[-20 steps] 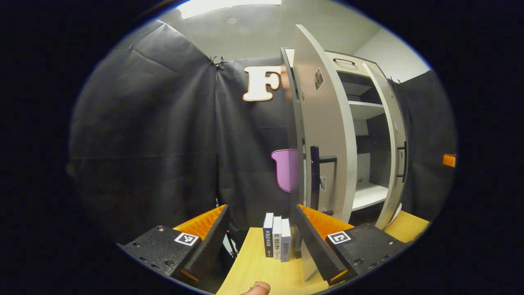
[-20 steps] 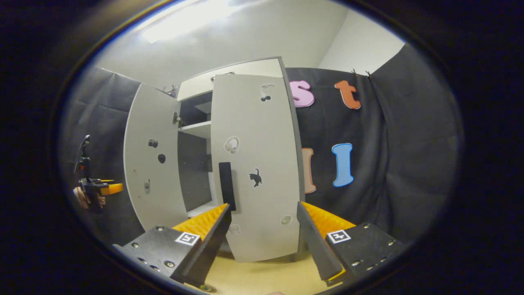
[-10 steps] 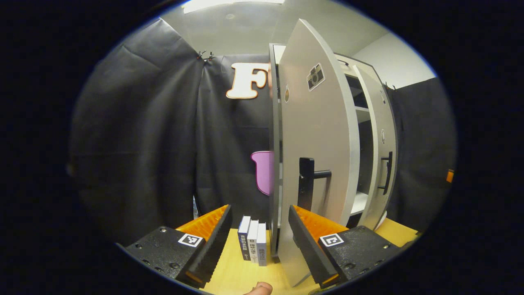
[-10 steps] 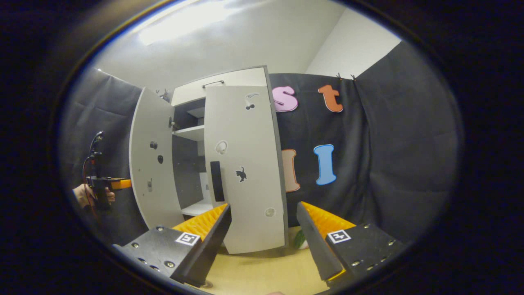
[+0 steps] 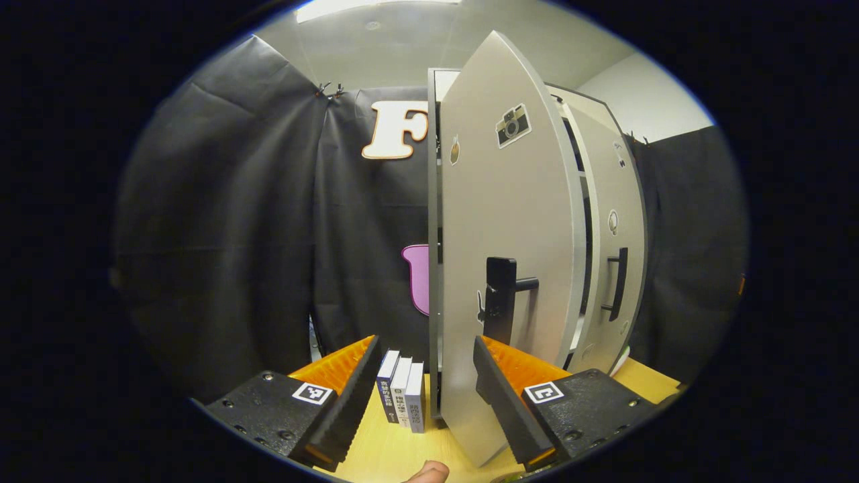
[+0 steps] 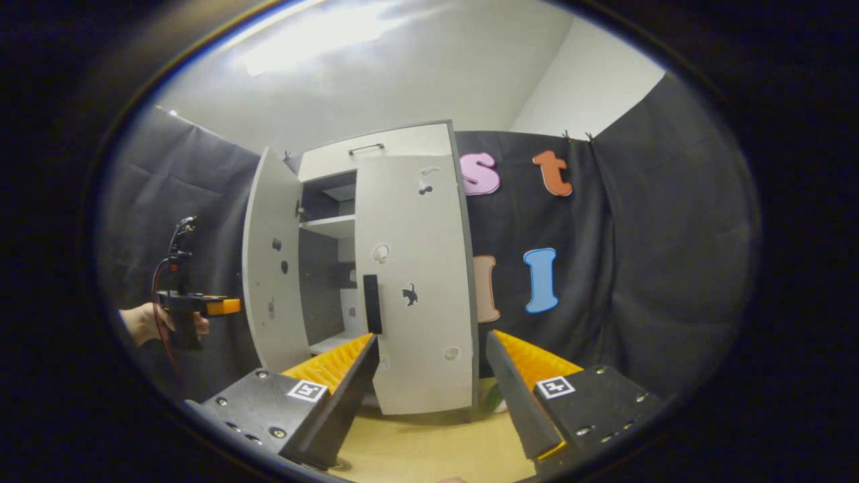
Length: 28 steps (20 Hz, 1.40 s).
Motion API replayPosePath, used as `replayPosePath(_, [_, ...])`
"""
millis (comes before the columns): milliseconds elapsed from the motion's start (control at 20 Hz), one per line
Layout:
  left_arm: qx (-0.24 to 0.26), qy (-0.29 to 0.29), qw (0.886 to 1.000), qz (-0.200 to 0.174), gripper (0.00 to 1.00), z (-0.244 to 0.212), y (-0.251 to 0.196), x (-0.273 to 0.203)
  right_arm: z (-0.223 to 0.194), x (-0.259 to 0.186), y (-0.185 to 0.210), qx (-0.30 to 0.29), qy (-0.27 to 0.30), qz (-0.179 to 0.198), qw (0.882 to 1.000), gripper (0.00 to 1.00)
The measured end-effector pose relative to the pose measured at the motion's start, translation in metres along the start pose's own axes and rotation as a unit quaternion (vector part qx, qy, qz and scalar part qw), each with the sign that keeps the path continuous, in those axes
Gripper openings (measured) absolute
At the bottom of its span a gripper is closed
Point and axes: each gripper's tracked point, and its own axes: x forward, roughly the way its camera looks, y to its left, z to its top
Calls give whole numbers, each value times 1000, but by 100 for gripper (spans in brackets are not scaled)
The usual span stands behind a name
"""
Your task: Grasp the bottle in the cabinet with the left hand and place it on the coaster, then close the right door with the right hand and the left door with the left hand.
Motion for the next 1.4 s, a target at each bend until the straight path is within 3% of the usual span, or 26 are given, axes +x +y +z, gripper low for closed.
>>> replayPosePath(600, [-18,20,999,40,89,-2,-10,-2,-3,-60,6,24,7,-2,1000,98])
replayPosePath(800, [-18,19,999,23,87,-2,-37,5,-3,-84,1,29,-3,-1,1000,97])
replayPosePath(850, [-22,18,999,18,91,-2,-46,9,-3,-89,-1,28,-5,-3,1000,97])
replayPosePath(950, [-33,18,999,14,87,-4,-63,12,-4,-94,-6,25,-1,-20,999,97])
replayPosePath(1050, [-31,18,999,-5,91,-2,-80,20,2,-97,-8,19,-3,-34,999,97])
replayPosePath(1100, [-29,16,999,-17,87,0,-88,23,8,-97,-9,16,-6,-41,999,97])
replayPosePath(1150, [-28,13,999,-29,92,3,-94,26,12,-97,-10,14,-7,-49,999,95])
replayPosePath(1400, [-32,15,998,-44,92,8,-101,22,14,-98,-12,-7,2,-82,997,97])
